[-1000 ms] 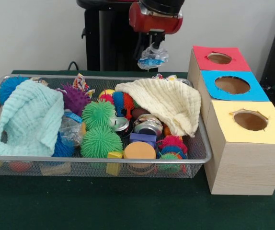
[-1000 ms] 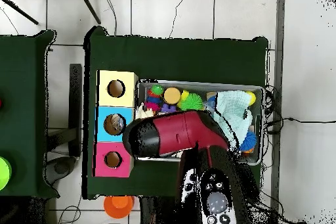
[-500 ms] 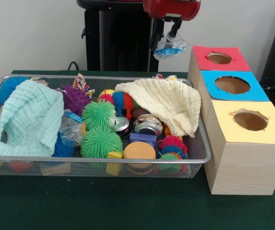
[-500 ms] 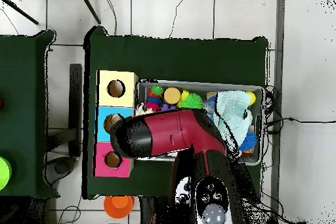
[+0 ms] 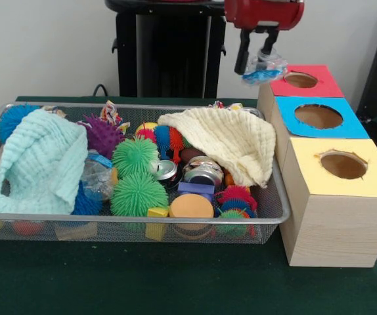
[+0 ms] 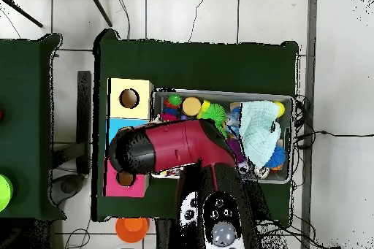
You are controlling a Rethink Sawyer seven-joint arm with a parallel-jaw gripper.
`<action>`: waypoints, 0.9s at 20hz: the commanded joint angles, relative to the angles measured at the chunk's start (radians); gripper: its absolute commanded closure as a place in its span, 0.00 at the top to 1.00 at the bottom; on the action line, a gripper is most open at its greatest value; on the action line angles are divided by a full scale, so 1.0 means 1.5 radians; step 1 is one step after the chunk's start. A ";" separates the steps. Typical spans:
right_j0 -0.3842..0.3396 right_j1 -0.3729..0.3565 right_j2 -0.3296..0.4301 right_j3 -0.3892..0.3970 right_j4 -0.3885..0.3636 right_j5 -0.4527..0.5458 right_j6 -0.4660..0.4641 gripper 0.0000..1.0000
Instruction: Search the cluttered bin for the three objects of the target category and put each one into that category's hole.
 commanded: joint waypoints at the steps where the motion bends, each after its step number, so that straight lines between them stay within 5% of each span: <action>1: 0.006 0.037 0.044 0.061 0.037 -0.080 0.095 0.00; 18: 0.046 0.086 0.037 0.041 0.085 -0.125 0.109 0.00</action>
